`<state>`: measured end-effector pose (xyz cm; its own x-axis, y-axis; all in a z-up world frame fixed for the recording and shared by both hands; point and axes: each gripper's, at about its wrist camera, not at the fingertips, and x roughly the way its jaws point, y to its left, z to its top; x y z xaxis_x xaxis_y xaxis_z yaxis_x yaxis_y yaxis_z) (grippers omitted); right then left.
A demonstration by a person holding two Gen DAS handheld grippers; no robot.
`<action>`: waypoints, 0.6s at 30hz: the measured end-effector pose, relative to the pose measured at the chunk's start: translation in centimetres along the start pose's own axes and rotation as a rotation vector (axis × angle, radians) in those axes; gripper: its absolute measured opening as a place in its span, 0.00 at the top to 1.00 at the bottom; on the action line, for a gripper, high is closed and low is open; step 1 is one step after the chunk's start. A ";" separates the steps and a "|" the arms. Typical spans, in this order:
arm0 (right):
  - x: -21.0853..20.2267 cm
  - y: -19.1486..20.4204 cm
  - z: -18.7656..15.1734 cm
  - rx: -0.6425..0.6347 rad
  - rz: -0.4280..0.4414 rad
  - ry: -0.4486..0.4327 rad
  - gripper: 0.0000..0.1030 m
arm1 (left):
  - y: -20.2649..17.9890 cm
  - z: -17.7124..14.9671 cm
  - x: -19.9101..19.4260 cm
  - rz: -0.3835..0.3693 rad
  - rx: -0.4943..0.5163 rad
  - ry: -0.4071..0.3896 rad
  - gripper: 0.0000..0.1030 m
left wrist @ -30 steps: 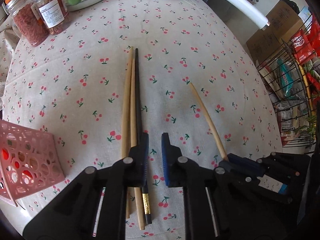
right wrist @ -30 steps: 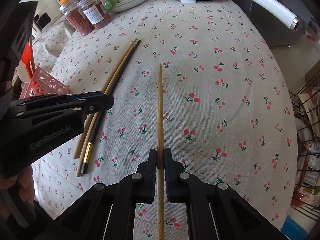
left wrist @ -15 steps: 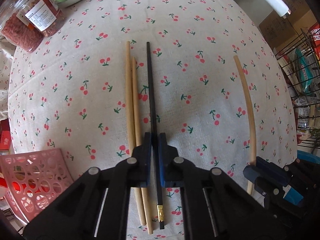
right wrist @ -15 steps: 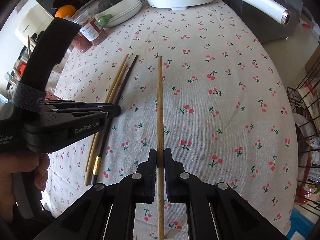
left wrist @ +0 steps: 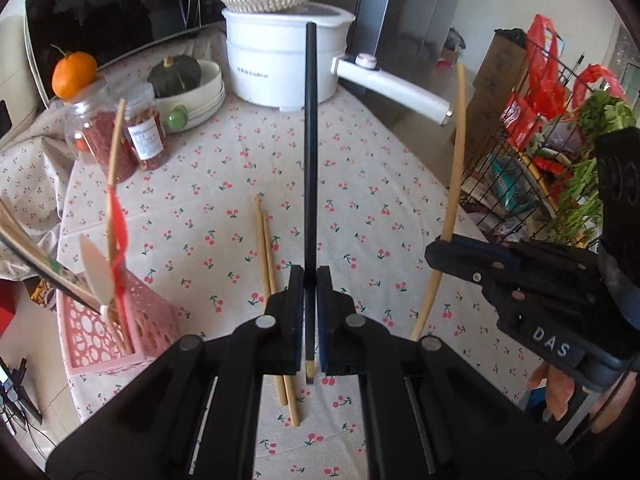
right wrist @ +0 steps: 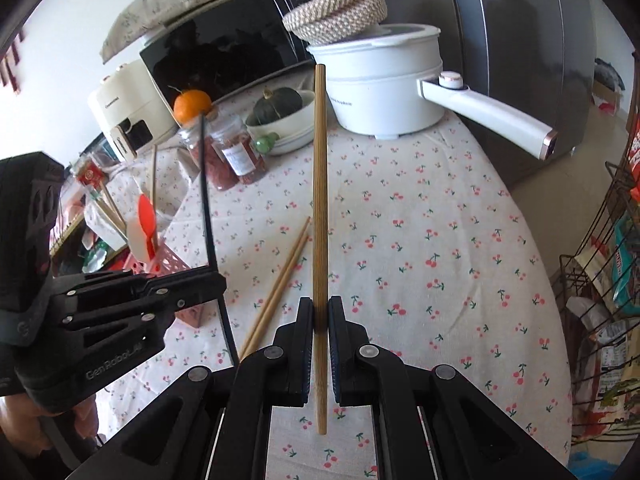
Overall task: Organize utensils
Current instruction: 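Lower both grippers' chopsticks into the pink basket and open both grippers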
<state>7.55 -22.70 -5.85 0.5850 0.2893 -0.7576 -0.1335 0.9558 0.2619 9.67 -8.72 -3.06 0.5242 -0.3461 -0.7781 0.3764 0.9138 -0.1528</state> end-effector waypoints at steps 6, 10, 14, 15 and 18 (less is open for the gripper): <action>-3.4 3.2 0.8 -0.023 0.046 -0.133 0.93 | 2.0 -0.8 -5.9 -0.030 -0.016 -0.192 0.94; -4.6 4.8 1.2 -0.030 0.066 -0.198 0.93 | 3.6 -0.8 -9.4 -0.022 -0.030 -0.304 0.94; -4.8 6.0 1.7 -0.030 0.080 -0.233 0.93 | 6.0 -1.1 -11.7 -0.015 -0.079 -0.347 0.94; -4.7 6.3 1.8 -0.028 0.085 -0.242 0.93 | 6.6 -1.2 -12.2 -0.012 -0.094 -0.357 0.94; -4.4 7.2 2.2 -0.025 0.103 -0.257 0.93 | 8.1 -1.7 -13.4 0.017 -0.122 -0.384 0.94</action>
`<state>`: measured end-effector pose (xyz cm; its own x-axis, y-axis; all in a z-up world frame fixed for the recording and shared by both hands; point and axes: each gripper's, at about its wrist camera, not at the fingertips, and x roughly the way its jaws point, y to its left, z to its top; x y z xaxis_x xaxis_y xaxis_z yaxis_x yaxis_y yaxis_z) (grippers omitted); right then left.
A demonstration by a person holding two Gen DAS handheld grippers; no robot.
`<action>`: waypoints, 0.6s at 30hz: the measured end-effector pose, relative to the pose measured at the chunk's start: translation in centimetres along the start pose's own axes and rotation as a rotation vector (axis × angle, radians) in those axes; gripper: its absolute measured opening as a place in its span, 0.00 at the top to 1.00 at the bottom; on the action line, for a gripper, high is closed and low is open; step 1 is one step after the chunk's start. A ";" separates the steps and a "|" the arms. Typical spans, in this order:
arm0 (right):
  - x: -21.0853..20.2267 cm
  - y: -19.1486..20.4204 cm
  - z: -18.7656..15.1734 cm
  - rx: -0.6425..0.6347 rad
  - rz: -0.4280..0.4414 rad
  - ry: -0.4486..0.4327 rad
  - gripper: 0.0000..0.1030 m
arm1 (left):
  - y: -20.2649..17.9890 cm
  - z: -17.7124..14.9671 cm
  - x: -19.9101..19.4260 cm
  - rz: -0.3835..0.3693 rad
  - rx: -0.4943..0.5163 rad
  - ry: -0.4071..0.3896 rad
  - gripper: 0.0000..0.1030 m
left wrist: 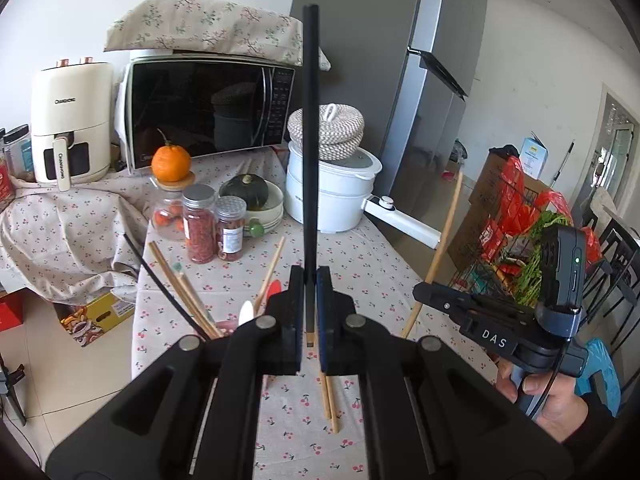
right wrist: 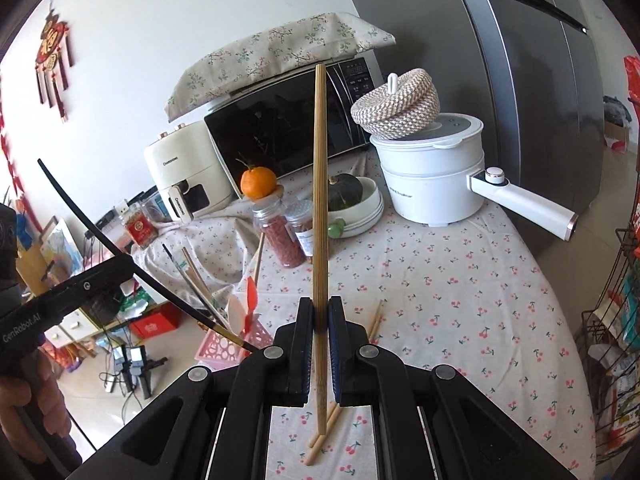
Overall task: Organize utensils
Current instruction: 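Lower both grippers' chopsticks into the pink basket and open both grippers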
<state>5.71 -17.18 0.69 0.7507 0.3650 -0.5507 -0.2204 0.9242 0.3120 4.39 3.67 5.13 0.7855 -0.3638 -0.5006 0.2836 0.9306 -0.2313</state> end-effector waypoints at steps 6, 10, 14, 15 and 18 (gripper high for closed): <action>1.0 2.3 0.1 -0.018 0.026 -0.020 0.93 | 2.9 -0.5 -0.8 0.074 -0.032 0.002 0.94; 1.8 3.9 -0.1 -0.031 0.044 -0.019 0.93 | 4.4 -1.4 0.3 0.129 -0.035 0.039 0.94; 2.5 5.1 -0.2 -0.032 0.060 -0.022 0.93 | 5.7 -2.4 2.5 0.157 -0.033 0.091 0.94; 2.6 5.3 -0.3 -0.030 0.064 -0.026 0.93 | 6.0 -2.7 3.1 0.160 -0.040 0.104 0.94; 2.7 6.0 -0.2 -0.020 0.073 -0.051 0.93 | 7.0 -3.2 4.5 0.163 -0.065 0.133 0.94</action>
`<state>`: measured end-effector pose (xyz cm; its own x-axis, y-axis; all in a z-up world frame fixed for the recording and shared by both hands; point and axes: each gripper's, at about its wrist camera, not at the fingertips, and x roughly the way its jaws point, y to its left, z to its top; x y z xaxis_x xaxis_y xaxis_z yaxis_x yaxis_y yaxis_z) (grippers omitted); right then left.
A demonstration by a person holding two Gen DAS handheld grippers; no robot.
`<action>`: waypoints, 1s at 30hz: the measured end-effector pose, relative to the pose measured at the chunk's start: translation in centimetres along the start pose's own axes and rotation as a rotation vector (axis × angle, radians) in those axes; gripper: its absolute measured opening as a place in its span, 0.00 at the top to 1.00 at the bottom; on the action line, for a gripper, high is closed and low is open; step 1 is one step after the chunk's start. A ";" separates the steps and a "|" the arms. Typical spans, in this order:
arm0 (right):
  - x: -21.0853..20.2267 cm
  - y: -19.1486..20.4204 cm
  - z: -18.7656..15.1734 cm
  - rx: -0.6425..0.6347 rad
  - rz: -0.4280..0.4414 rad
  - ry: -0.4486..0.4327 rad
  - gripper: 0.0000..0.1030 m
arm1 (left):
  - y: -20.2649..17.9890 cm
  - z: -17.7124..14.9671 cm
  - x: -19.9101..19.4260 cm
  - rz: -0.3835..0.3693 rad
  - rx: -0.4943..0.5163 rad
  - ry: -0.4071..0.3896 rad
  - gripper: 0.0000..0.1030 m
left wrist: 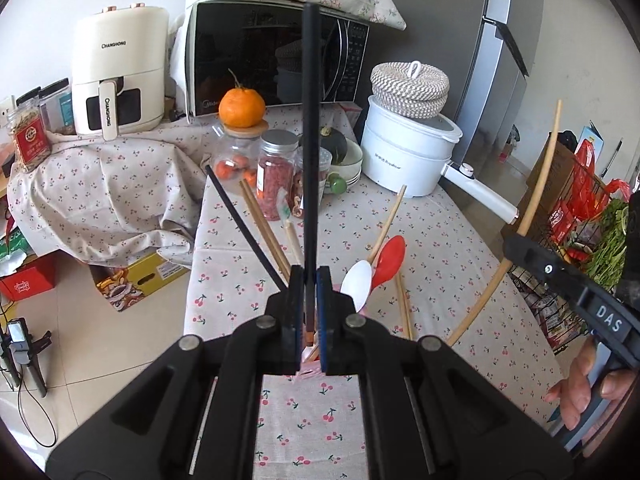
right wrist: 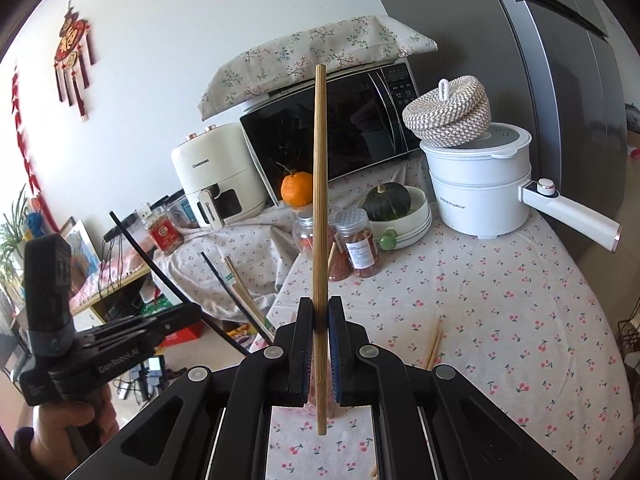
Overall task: Organize utensils
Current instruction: 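Lower both grippers' chopsticks into the pink basket and open both grippers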
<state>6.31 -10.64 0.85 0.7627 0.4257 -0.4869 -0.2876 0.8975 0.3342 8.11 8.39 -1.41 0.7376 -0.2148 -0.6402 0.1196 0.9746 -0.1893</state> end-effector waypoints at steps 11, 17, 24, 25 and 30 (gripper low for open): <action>0.9 1.7 0.2 0.031 0.034 -0.089 0.93 | 2.2 -0.4 0.6 -0.018 -0.121 0.043 0.40; 2.3 3.2 0.3 0.044 0.065 -0.108 0.93 | 3.7 -1.5 -0.5 -0.020 -0.167 0.081 0.30; 4.7 5.2 0.0 0.017 0.048 -0.133 0.93 | 5.3 -3.2 -1.0 0.007 -0.148 0.117 0.30; 5.2 5.4 -0.2 0.013 0.040 -0.130 0.93 | 5.6 -3.3 -1.0 0.010 -0.148 0.123 0.30; 7.4 5.5 -1.3 0.013 0.006 -0.087 0.93 | 6.4 -3.8 -1.1 0.015 -0.151 0.139 0.30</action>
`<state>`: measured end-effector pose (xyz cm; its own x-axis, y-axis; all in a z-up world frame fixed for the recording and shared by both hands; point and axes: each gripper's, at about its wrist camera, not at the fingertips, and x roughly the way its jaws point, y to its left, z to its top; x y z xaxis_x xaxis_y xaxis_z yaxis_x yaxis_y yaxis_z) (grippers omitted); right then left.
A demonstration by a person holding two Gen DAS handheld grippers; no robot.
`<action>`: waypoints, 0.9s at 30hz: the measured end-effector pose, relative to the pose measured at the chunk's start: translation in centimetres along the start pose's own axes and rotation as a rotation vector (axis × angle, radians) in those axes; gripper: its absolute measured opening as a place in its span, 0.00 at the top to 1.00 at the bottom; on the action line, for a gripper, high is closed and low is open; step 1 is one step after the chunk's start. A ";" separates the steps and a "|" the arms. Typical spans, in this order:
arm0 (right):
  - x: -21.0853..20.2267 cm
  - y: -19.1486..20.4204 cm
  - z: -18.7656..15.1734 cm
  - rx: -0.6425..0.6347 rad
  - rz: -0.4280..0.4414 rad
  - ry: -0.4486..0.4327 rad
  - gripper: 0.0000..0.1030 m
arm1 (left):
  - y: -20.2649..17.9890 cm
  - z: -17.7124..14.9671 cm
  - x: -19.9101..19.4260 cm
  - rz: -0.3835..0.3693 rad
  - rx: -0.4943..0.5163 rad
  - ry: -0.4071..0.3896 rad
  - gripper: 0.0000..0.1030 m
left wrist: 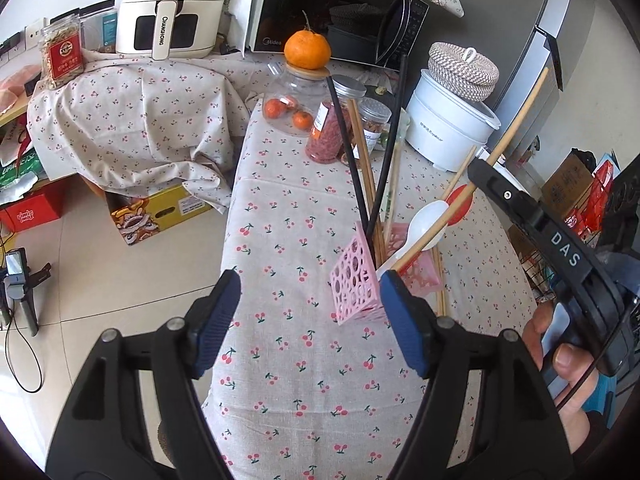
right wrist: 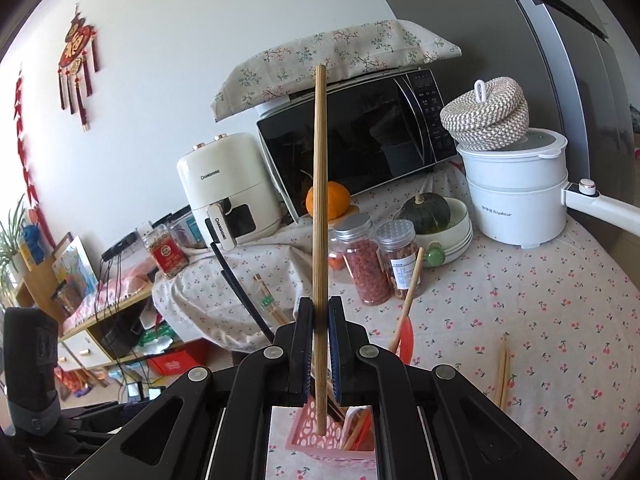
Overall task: Organize utensils
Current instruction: 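Lower both grippers' chopsticks into the pink basket and open both grippers, then move the right gripper to the last wooden chopsticks and grasp one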
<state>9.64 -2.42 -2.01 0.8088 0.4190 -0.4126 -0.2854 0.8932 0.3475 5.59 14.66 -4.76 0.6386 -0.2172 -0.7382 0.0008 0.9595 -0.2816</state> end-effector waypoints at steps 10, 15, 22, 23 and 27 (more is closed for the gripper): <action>-0.7 -1.1 -0.1 0.061 0.028 0.024 0.20 | -0.7 -0.7 0.3 0.007 0.026 0.031 0.21; -4.0 -1.9 0.8 0.057 -0.008 -0.021 0.07 | -1.5 -0.8 0.4 0.023 0.047 0.038 0.17; -7.2 -4.8 1.1 0.041 -0.125 -0.029 0.00 | -3.3 -1.2 0.4 0.029 0.095 0.022 0.01; -7.4 -5.2 1.0 0.033 -0.152 -0.025 0.00 | -3.5 -1.3 0.3 0.032 0.099 0.015 0.01; -7.2 -7.1 0.4 -0.005 -0.222 0.078 0.00 | -4.1 -1.5 0.6 0.042 0.100 0.013 0.01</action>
<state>6.03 -11.90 -1.18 0.8101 0.2232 -0.5422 -0.1076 0.9656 0.2368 4.83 10.33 -4.99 0.6294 -0.1783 -0.7564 0.0520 0.9808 -0.1880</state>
